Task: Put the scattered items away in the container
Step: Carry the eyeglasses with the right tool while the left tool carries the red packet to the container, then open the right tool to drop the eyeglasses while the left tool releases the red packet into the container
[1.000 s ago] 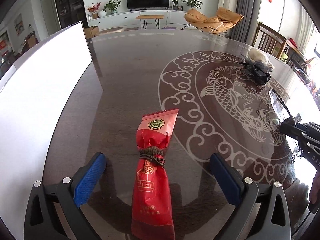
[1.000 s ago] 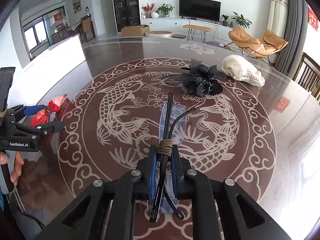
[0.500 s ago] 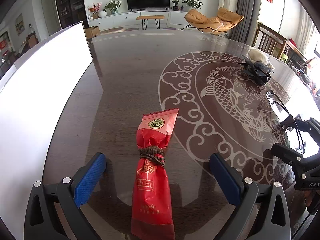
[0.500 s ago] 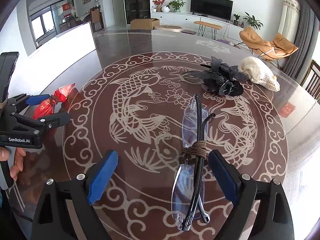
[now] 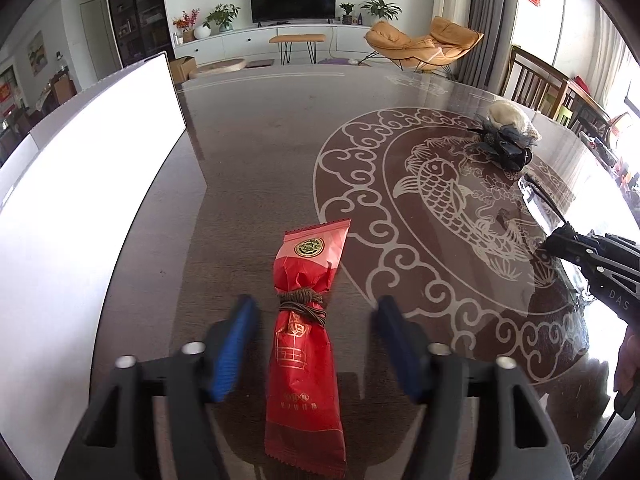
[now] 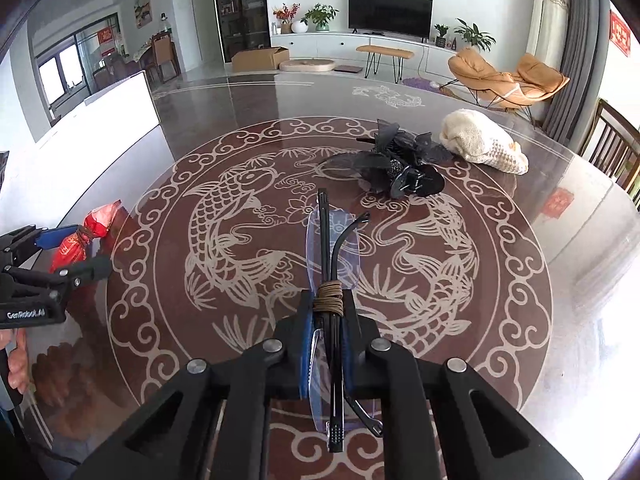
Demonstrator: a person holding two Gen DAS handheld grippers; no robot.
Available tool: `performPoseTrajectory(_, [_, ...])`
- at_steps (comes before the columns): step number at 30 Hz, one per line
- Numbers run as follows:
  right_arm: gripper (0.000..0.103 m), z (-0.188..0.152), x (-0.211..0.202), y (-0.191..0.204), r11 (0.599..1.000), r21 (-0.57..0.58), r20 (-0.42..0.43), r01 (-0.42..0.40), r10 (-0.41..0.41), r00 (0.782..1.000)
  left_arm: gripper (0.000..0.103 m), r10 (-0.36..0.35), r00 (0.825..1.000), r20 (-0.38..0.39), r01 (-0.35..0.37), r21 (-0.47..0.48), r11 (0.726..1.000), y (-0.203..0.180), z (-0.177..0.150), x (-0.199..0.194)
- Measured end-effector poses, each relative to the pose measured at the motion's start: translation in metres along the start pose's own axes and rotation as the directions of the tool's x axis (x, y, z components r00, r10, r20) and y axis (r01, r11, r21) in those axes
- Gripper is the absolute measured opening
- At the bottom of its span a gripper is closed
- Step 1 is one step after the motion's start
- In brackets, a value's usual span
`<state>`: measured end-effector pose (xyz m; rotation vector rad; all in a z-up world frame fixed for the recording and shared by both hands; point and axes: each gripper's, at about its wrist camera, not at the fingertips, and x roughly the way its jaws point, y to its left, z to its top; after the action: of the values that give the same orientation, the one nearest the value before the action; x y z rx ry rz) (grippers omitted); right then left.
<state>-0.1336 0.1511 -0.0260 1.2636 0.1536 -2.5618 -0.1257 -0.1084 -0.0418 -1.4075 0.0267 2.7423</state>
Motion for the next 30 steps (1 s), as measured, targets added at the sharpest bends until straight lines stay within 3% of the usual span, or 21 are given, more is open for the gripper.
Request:
performPoseTrajectory(3, [0.012, -0.007, -0.018, -0.006, 0.999, 0.026, 0.025, -0.037, 0.036, 0.999, 0.019, -0.088, 0.996, 0.006, 0.088, -0.071, 0.994, 0.008, -0.006, -0.01])
performPoseTrajectory(7, [0.012, -0.017, -0.053, -0.003, 0.997, 0.013, 0.076, -0.071, 0.07, 0.995, 0.019, -0.104, 0.993, 0.056, 0.108, -0.078, 0.991, 0.003, -0.022, -0.039])
performPoseTrajectory(12, [0.012, -0.034, -0.06, 0.005, 0.994, -0.013, 0.021, -0.108, 0.108, 0.994, 0.019, -0.133, 0.989, 0.063, 0.14, -0.12, 0.983, -0.002, -0.047, -0.061])
performPoseTrajectory(16, [0.012, -0.029, -0.071, 0.033, 0.986, -0.067, 0.019, -0.155, 0.156, 0.988, 0.019, -0.151, 0.983, 0.101, 0.163, -0.124, 0.979, 0.009, -0.043, -0.097])
performPoseTrajectory(19, [0.012, -0.005, -0.087, 0.068, 0.971, -0.127, 0.055, -0.201, 0.209, 0.976, 0.019, -0.138, 0.978, 0.154, 0.16, -0.141, 0.977, 0.043, -0.029, -0.136])
performPoseTrajectory(22, [0.012, 0.032, -0.104, 0.114, 0.943, -0.185, 0.095, -0.278, 0.299, 0.95, 0.019, -0.066, 0.977, 0.205, 0.101, -0.167, 0.981, 0.097, -0.016, -0.177])
performPoseTrajectory(25, [0.012, 0.076, -0.113, 0.174, 0.894, -0.253, 0.107, -0.37, 0.406, 0.907, 0.02, 0.054, 0.974, 0.218, -0.003, -0.23, 0.973, 0.164, -0.012, -0.202])
performPoseTrajectory(30, [0.012, 0.138, -0.1, 0.289, 0.787, -0.323, 0.035, -0.526, 0.565, 0.824, 0.02, 0.173, 0.977, 0.129, -0.111, -0.385, 0.916, 0.271, -0.021, -0.197])
